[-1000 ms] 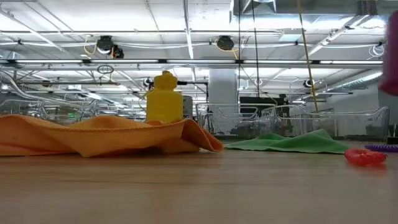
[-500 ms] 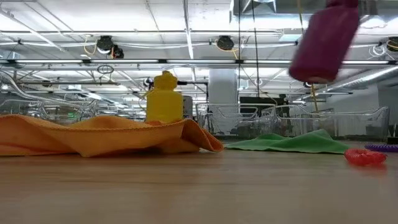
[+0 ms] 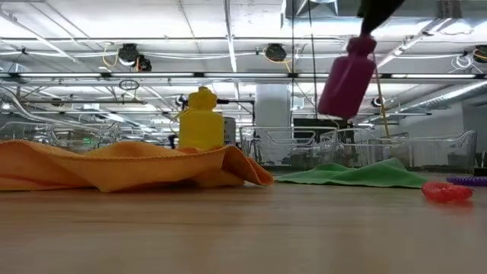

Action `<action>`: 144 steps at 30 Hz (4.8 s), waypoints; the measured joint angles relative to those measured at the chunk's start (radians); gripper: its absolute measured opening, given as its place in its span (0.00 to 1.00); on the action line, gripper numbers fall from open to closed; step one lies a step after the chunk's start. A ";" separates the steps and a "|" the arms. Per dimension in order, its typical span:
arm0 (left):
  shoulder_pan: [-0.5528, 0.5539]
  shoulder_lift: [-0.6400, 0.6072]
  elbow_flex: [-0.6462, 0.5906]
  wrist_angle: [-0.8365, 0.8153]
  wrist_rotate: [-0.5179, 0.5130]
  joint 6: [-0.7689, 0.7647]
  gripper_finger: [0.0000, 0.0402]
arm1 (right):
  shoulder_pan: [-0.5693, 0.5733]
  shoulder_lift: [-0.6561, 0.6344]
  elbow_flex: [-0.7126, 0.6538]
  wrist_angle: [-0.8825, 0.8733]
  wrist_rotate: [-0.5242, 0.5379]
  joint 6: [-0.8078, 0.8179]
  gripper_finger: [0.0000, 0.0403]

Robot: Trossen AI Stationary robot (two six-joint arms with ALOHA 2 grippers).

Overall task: Pick & Place Sports Items
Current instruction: Put the purple water bottle into the top right transparent bin, then put the green spring keychain into the bottom transparent bin

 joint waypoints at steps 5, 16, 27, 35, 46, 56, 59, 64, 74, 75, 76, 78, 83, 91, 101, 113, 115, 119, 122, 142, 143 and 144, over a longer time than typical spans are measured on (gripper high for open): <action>0.012 0.000 0.000 -0.006 0.000 -0.014 0.12 | -0.148 0.052 0.041 0.001 0.000 -0.068 0.05; 0.016 0.000 0.000 -0.024 0.002 -0.014 0.12 | -0.423 0.061 0.021 -0.001 -0.167 -0.115 0.05; 0.016 0.000 0.000 -0.024 0.003 -0.010 0.12 | -0.426 0.061 -0.219 0.046 -0.155 -0.137 0.05; 0.016 0.001 0.000 -0.024 0.003 -0.006 0.12 | -0.425 0.061 -0.368 0.179 -0.156 -0.152 0.05; 0.016 0.001 0.000 -0.024 0.003 -0.004 0.12 | -0.425 0.061 -0.384 0.221 -0.160 -0.167 0.05; 0.016 0.001 0.000 -0.024 0.003 -0.004 0.12 | -0.425 0.061 -0.385 0.242 -0.185 -0.170 0.05; 0.016 0.001 0.000 -0.024 0.003 -0.004 0.12 | -0.424 0.061 -0.385 0.257 -0.184 -0.170 0.05; 0.016 0.001 0.000 -0.024 0.003 -0.006 0.12 | -0.412 0.061 -0.385 0.266 -0.183 -0.171 0.05; 0.016 0.001 0.000 -0.024 0.003 -0.006 0.12 | -0.377 0.061 -0.385 0.289 -0.102 -0.180 0.24; 0.016 0.001 0.000 -0.024 0.003 -0.006 0.12 | -0.377 0.061 -0.385 0.289 -0.101 -0.183 0.26; 0.016 0.001 0.000 -0.024 0.003 -0.006 0.12 | -0.377 0.061 -0.385 0.289 -0.102 -0.186 0.29; 0.016 0.001 0.000 -0.024 0.003 -0.006 0.12 | -0.379 0.061 -0.385 0.289 -0.103 -0.190 0.33; 0.016 0.001 0.000 -0.024 0.003 -0.005 0.12 | -0.379 0.061 -0.385 0.289 -0.097 -0.204 0.40; 0.017 0.001 0.000 -0.024 0.003 -0.001 0.12 | -0.377 0.060 -0.385 0.290 0.053 -0.263 0.47; 0.027 0.001 0.000 -0.029 0.003 0.012 0.12 | -0.276 -0.012 -0.385 0.405 0.312 -0.396 0.50; 0.052 0.001 -0.001 -0.066 0.002 -0.020 0.12 | 0.037 -0.218 -0.385 0.772 0.194 -0.119 0.46; 0.050 0.001 -0.002 -0.067 0.003 -0.021 0.12 | 0.091 -0.236 -0.385 0.782 0.065 -0.033 0.45; 0.046 0.001 -0.002 -0.067 0.003 -0.024 0.12 | 0.219 -0.243 -0.405 0.772 -0.115 0.070 0.43; 0.046 0.001 -0.002 -0.068 0.003 -0.059 0.12 | 0.334 -0.250 -0.493 0.819 -0.131 0.103 0.41; -0.081 0.129 -0.002 -0.193 0.003 -0.223 0.12 | 0.831 -0.262 -1.426 2.216 0.057 0.144 0.27; -0.089 0.133 -0.002 -0.193 0.002 -0.226 0.12 | 0.840 -0.263 -1.447 2.241 0.066 0.145 0.27; -0.096 0.138 -0.002 -0.189 0.000 -0.227 0.12 | 0.848 -0.263 -1.468 2.261 0.078 0.149 0.26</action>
